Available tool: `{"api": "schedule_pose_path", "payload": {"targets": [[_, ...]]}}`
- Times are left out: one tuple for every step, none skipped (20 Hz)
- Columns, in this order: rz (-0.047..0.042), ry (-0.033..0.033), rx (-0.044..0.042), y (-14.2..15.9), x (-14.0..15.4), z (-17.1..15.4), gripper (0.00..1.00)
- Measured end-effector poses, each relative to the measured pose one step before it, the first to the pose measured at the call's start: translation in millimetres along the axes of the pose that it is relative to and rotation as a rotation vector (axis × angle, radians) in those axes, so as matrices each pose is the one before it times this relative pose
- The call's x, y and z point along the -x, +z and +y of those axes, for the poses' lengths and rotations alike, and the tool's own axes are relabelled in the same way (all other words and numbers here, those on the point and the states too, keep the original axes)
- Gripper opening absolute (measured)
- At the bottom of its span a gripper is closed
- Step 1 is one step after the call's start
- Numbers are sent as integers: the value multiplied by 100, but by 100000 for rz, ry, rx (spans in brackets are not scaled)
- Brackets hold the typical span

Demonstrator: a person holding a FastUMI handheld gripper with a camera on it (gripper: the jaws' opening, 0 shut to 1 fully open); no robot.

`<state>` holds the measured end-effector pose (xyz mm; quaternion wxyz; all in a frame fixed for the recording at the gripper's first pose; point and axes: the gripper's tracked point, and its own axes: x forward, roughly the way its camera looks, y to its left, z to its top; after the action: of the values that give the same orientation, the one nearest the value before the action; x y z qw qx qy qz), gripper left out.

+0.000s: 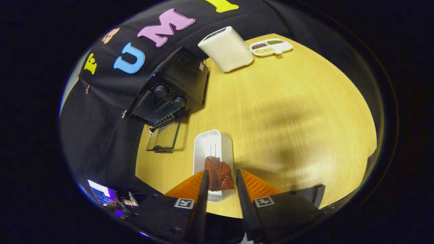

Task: Open the toaster oven, put the food inside, and close the toaster oven door.

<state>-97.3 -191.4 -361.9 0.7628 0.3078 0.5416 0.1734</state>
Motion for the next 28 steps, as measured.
{"api": "schedule_pose_path", "payload": {"targets": [[204,1282,-3105,-5,-40,103,39],[-595,2679,-3637,189,812,688,27],[-1222,366,-921,86,-231,-94,18],[-1754,-213,1283,124,250,-154,17],[-1327,-719,2472,120,452,-111,14],[-956,-644,1163,153,457,-43,14],[-1935,-686,280,280,483,80,14],[-2870,-57,187,645,567,344,14],[-3346,38,-460,777,456,444,14],[-3432,658,-1277,798,171,758,14],[-3239,1429,-1168,417,207,1101,14],[-2495,2125,-531,241,-103,1609,14],[-2126,2558,-531,13,-194,1870,14],[-1951,3204,-916,-52,-594,2066,14],[-2217,3756,-1608,-261,-652,2389,14],[-2486,3955,-2579,-304,-1150,2397,14],[-1666,3156,-2031,-462,-1115,1876,14],[-2109,2523,-1534,-551,-1540,1586,14],[-1472,1687,-1249,-828,-1481,1158,14],[-1020,1146,-2350,-792,-1650,1014,14],[-655,1228,-2646,-728,-1568,939,14],[-904,1093,-2225,-446,-1473,685,14],[-1176,331,-1156,-570,-1503,421,14],[-1051,-440,-702,-322,-1458,91,14],[-1302,-404,-826,-119,-1466,95,14],[-1581,-216,-993,52,-1347,72,14],[-1755,4,-632,14,-1112,160,14],[-2393,-512,-231,310,-1166,-17,13]]}}
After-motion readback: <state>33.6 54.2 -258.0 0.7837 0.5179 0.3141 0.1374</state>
